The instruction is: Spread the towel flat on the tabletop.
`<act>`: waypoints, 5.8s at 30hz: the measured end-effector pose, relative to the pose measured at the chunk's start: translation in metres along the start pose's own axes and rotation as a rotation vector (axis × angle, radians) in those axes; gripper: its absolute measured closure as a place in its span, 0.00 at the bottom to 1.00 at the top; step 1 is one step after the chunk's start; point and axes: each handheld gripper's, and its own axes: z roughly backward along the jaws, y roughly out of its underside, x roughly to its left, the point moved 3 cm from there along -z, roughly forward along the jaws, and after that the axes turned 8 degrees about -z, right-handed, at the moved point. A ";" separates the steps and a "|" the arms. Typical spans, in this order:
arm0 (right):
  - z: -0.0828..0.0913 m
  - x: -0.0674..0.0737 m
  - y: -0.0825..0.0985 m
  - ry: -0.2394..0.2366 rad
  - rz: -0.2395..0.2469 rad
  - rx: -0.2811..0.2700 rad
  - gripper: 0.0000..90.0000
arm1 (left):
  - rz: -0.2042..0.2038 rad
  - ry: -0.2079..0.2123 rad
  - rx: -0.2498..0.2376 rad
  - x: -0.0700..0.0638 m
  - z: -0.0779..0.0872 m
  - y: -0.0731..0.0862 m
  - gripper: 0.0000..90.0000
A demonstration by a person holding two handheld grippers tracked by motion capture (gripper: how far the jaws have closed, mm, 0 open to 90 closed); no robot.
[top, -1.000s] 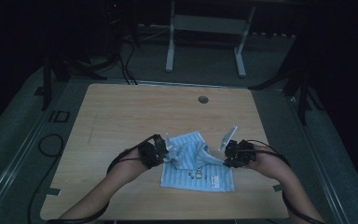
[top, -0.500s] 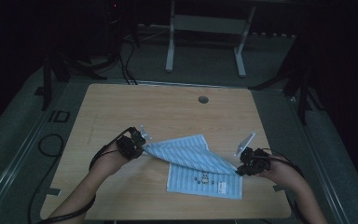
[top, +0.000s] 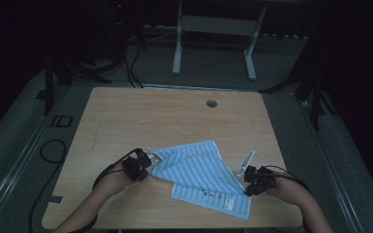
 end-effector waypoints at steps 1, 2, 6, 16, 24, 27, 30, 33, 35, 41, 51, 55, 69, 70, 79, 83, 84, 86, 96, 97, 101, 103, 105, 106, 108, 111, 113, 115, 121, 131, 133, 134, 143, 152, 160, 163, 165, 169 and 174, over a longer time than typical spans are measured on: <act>0.002 0.000 0.001 -0.003 0.000 0.013 0.90 | 0.013 0.007 -0.021 0.002 0.004 0.001 0.96; 0.004 -0.002 0.001 -0.009 -0.008 0.017 0.87 | 0.013 0.007 -0.021 0.002 0.004 0.001 0.96; 0.014 -0.008 0.000 0.013 -0.024 -0.002 0.81 | 0.035 -0.024 -0.063 0.012 0.017 -0.002 0.84; 0.061 -0.040 -0.063 0.103 -0.009 -0.139 1.00 | 0.006 -0.088 -0.096 0.038 0.035 -0.045 0.69; 0.038 -0.045 -0.142 0.128 0.057 -0.126 1.00 | 0.035 -0.066 -0.074 0.066 0.016 -0.084 0.85; 0.027 -0.052 -0.161 0.132 0.029 -0.118 1.00 | 0.031 0.014 -0.051 0.067 0.004 -0.096 0.95; 0.012 -0.058 -0.169 0.127 0.012 -0.092 1.00 | -0.002 0.059 0.001 0.060 -0.010 -0.101 0.99; -0.003 -0.064 -0.168 0.148 -0.002 -0.050 1.00 | -0.034 0.115 0.051 0.052 -0.018 -0.100 0.99; -0.008 -0.067 -0.165 0.152 -0.012 -0.038 1.00 | -0.050 0.119 0.081 0.048 -0.021 -0.099 0.99; -0.008 -0.066 -0.158 0.176 -0.003 -0.025 1.00 | -0.062 0.048 0.091 0.055 -0.030 -0.090 0.90; -0.007 -0.079 -0.160 0.163 -0.050 -0.046 1.00 | -0.014 0.004 0.059 0.083 -0.039 -0.103 0.89; -0.006 -0.089 -0.162 0.162 -0.086 -0.067 1.00 | -0.006 -0.009 0.083 0.092 -0.043 -0.112 0.89; -0.003 -0.121 -0.181 0.259 -0.179 -0.056 0.96 | 0.035 -0.082 0.099 0.118 -0.054 -0.138 0.88; -0.003 -0.123 -0.181 0.268 -0.192 -0.061 0.96 | 0.038 -0.086 0.092 0.118 -0.055 -0.139 0.88; 0.006 -0.118 -0.176 0.245 -0.180 -0.095 0.90 | 0.023 -0.043 0.016 0.107 -0.034 -0.130 0.79; 0.025 -0.099 -0.164 0.203 -0.140 -0.147 0.86 | -0.007 -0.030 -0.023 0.095 -0.016 -0.122 0.77; 0.028 -0.095 -0.160 0.196 -0.134 -0.149 0.86 | -0.028 -0.032 -0.032 0.090 -0.010 -0.118 0.75; 0.032 -0.086 -0.151 0.194 -0.103 -0.170 0.84 | -0.038 -0.019 -0.058 0.082 -0.002 -0.113 0.74; 0.045 -0.032 -0.095 0.144 -0.020 -0.251 0.86 | -0.172 0.111 -0.202 0.007 0.025 -0.089 0.71; 0.043 -0.025 -0.089 0.131 -0.005 -0.237 0.86 | -0.190 0.121 -0.215 -0.003 0.027 -0.088 0.72; 0.032 0.000 -0.063 0.087 0.034 -0.210 0.85 | -0.303 0.169 -0.233 -0.043 0.030 -0.090 0.72; 0.026 0.009 -0.049 0.073 0.043 -0.197 0.84 | -0.365 0.189 -0.223 -0.061 0.027 -0.093 0.72; 0.022 0.015 -0.038 0.077 0.049 -0.178 0.80 | -0.396 0.192 -0.201 -0.069 0.022 -0.096 0.72; 0.020 0.017 -0.033 0.082 0.040 -0.174 0.79 | -0.415 0.182 -0.188 -0.072 0.018 -0.097 0.72; 0.014 0.021 -0.023 0.084 0.030 -0.150 0.75 | -0.418 0.186 -0.168 -0.075 0.008 -0.100 0.72; 0.005 0.026 -0.011 0.087 0.030 -0.127 0.70 | -0.439 0.155 -0.127 -0.076 -0.006 -0.101 0.68; 0.001 0.030 -0.005 0.088 0.039 -0.115 0.66 | -0.437 0.148 -0.109 -0.076 -0.013 -0.101 0.67; -0.004 0.034 -0.002 0.099 0.053 -0.095 0.65 | -0.442 0.145 -0.099 -0.075 -0.018 -0.101 0.67; -0.011 0.040 0.000 0.130 0.076 -0.060 0.70 | -0.443 0.128 -0.109 -0.076 -0.020 -0.102 0.67; -0.007 0.037 -0.008 0.124 0.065 -0.032 0.93 | -0.429 0.145 -0.032 -0.079 -0.006 -0.109 0.97; 0.003 0.039 -0.012 0.118 0.065 -0.063 0.93 | -0.404 0.132 -0.065 -0.075 0.012 -0.108 0.97; 0.010 0.041 -0.013 0.117 0.077 -0.083 0.93 | -0.396 0.130 -0.073 -0.074 0.019 -0.106 0.97; 0.062 0.102 -0.013 0.108 0.230 -0.196 0.93 | -0.421 0.150 -0.081 -0.103 0.095 -0.058 0.97; 0.060 0.146 -0.029 -0.072 0.392 -0.240 0.82 | -0.399 0.369 -0.061 -0.122 0.098 -0.006 0.79; 0.034 0.091 -0.094 0.070 0.305 -0.237 0.88 | -0.232 0.132 0.013 -0.030 0.051 0.007 0.73; 0.015 0.072 -0.116 0.104 0.264 -0.236 0.86 | -0.203 0.133 0.008 -0.017 0.032 0.008 0.69; 0.003 0.062 -0.127 0.116 0.236 -0.216 0.83 | -0.198 0.125 0.021 -0.014 0.025 0.009 0.67; -0.017 0.052 -0.137 0.142 0.220 -0.178 0.80 | -0.209 0.097 0.041 -0.011 0.017 0.008 0.64; -0.025 0.049 -0.140 0.143 0.220 -0.142 0.93 | -0.190 0.118 0.050 -0.008 0.005 0.007 0.67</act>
